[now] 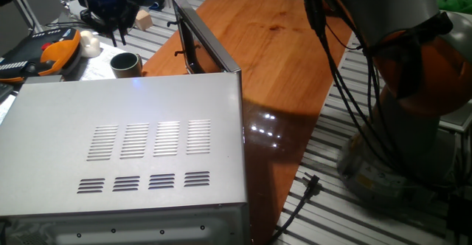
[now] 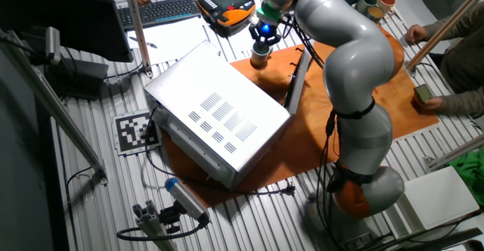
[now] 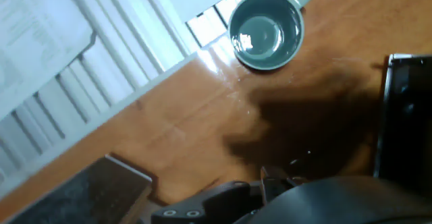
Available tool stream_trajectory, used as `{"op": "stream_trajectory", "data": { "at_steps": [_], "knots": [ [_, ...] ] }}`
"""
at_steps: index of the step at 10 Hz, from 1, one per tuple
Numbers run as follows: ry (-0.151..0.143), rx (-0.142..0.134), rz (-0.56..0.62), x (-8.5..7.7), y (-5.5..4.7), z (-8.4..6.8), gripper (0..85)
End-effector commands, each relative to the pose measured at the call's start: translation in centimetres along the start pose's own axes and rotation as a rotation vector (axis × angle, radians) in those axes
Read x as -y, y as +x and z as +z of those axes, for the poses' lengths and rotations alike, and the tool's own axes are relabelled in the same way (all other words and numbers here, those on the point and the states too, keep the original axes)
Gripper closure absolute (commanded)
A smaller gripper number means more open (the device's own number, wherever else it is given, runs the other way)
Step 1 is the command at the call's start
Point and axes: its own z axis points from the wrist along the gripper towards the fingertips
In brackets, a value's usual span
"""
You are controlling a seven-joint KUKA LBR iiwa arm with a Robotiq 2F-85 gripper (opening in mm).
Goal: Put the bowl into the microwave
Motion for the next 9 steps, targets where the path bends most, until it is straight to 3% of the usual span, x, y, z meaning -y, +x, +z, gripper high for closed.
{"op": "stream_trajectory", "data": {
  "at_steps": [1,3,4,6,9],
  "knots": [
    [-0.014,0.013,0.036,-0.6,-1.6,1.0,51.0],
    [-0.048,0.032,0.052,-0.9,-3.9,2.4,51.0],
    [-0.055,0.036,0.058,-1.0,-4.4,2.7,51.0],
    [-0.065,0.046,0.089,-1.0,-5.2,3.3,51.0],
    [-0.057,0.073,0.082,-0.4,-7.3,4.4,51.0]
  ]
}}
